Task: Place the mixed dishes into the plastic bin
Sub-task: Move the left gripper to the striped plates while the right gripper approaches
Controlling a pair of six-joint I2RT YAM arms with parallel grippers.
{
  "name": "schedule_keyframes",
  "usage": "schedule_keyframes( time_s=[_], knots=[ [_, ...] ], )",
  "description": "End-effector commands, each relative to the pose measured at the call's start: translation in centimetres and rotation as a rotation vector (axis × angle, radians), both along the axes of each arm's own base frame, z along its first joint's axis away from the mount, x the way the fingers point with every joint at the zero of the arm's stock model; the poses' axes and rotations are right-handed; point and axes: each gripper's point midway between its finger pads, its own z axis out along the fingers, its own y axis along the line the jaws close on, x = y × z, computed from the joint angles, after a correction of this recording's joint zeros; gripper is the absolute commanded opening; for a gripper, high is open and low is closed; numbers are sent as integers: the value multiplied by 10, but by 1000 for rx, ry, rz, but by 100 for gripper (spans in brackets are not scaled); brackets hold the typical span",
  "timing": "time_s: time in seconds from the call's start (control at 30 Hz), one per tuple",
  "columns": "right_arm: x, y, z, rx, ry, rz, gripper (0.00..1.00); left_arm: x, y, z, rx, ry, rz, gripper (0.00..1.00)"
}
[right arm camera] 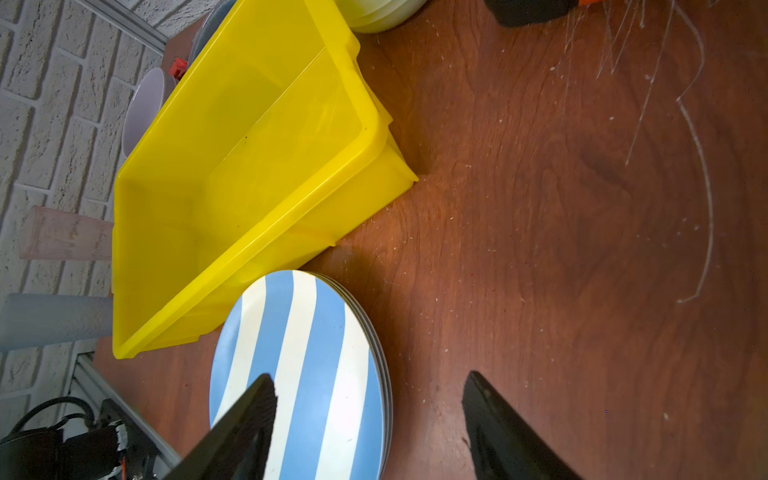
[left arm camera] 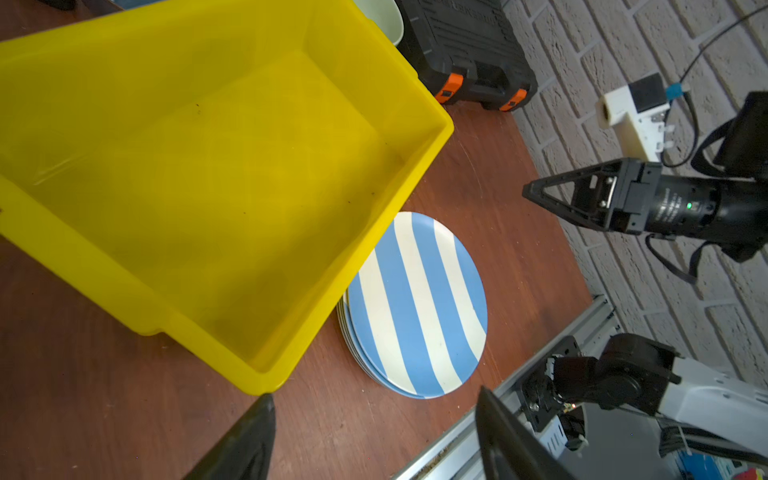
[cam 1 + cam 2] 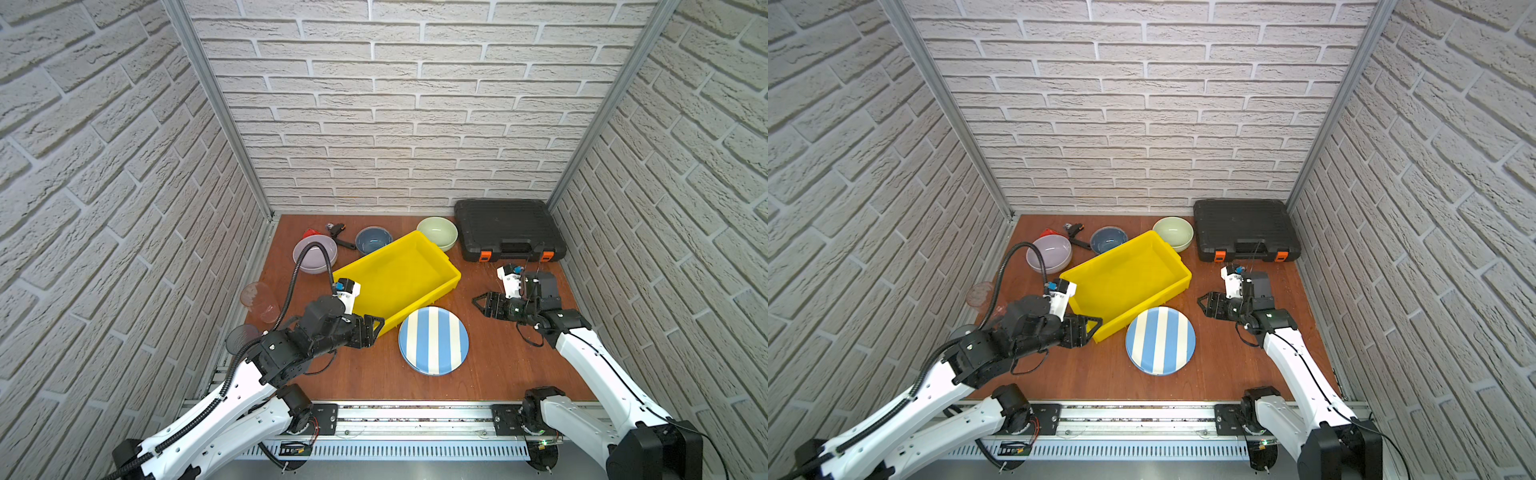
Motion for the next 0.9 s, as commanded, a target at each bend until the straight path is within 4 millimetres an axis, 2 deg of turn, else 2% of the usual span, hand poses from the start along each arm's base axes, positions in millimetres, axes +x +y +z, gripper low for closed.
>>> schedule_keyframes(
  time_s=[0.0, 0.2, 0.33, 0.87],
  knots=[
    [-5, 11, 3, 69, 11, 22, 71, 0, -25, -6, -42, 17, -21, 71],
    [-13, 17, -6, 110, 42, 34, 69, 2, -49, -24, 13, 38, -9, 62],
    [-20, 20, -16, 123, 69, 46, 68, 1, -67, -32, 3, 46, -11, 61],
    [-39, 37, -37, 180, 151, 127, 62, 6, -91, -102, 128, 162, 67, 51]
  ],
)
